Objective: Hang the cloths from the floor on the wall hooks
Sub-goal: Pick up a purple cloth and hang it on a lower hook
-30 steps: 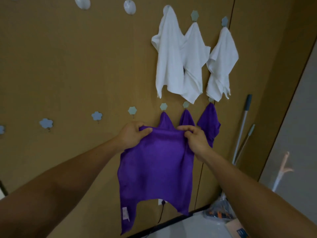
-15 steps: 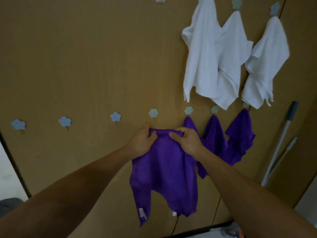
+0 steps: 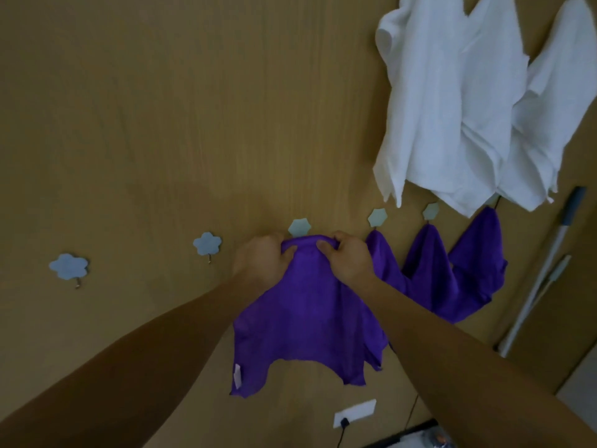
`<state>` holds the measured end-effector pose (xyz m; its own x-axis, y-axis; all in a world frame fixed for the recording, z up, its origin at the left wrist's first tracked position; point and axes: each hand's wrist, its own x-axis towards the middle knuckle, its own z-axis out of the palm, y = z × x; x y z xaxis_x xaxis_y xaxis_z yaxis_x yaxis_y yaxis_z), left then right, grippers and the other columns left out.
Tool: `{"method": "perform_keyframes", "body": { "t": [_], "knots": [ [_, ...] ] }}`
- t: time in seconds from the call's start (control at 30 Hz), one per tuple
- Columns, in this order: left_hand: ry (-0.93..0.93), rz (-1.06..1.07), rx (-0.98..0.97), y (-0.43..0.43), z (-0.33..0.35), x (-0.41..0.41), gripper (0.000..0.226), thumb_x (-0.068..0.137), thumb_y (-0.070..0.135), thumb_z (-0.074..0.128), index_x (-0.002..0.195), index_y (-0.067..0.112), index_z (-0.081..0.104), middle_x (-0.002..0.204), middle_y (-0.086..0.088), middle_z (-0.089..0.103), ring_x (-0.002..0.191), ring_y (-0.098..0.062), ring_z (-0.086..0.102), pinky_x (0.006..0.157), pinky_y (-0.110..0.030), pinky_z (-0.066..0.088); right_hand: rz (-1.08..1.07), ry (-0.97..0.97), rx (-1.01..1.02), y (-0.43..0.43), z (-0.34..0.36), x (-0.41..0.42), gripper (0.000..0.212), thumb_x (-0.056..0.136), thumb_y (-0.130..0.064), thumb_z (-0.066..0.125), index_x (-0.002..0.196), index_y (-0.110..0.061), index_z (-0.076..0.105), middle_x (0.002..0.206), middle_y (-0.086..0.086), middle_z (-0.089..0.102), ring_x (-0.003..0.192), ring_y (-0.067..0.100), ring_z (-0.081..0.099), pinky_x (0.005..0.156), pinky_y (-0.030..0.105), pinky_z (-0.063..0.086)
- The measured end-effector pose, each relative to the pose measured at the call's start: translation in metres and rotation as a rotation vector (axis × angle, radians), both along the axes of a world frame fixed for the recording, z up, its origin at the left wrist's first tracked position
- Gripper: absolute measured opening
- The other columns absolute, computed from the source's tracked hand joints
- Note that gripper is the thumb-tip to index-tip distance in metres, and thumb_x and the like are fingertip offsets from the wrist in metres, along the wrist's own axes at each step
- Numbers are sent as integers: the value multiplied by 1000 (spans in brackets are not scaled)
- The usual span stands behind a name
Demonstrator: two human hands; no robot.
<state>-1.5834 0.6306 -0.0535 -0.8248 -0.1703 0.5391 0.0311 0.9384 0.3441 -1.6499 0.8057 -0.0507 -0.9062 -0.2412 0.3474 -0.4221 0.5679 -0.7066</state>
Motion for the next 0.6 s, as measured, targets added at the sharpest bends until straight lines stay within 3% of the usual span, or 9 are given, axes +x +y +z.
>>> {"method": "perform_keyframes", "body": {
  "t": [0.2,0.3,0.47,0.6],
  "knots": [
    [69,165,-6,-7,-4,-28,29,96,44,42,115,22,45,72,5,59,55,-11,47,51,-25,32,-21,3,27,-20,3,-36,37,92,-45,56,113,-17,66,96,10,71,95,28,65,86,41,52],
    [65,173,-40,-10,-13,-37,26,97,43,40,112,22,43,71,4,62,58,-18,55,54,-27,35,-34,-5,54,-25,-5,-46,34,90,-49,56,109,-22,66,90,5,71,90,24,65,83,40,53],
    [-29,198,57,-8,-41,-46,16,91,41,52,94,26,49,62,14,47,58,-13,46,56,-26,35,-55,-87,-9,-23,-32,-51,26,82,-49,67,91,-24,63,77,-1,68,79,21,65,76,38,56],
    [-88,169,274,-2,-46,-54,22,83,34,62,71,28,44,60,10,52,60,-14,55,55,-27,41,-75,-201,-110,-26,-43,-49,30,76,-46,73,88,-22,59,89,4,71,89,25,66,79,41,56]
  ]
}}
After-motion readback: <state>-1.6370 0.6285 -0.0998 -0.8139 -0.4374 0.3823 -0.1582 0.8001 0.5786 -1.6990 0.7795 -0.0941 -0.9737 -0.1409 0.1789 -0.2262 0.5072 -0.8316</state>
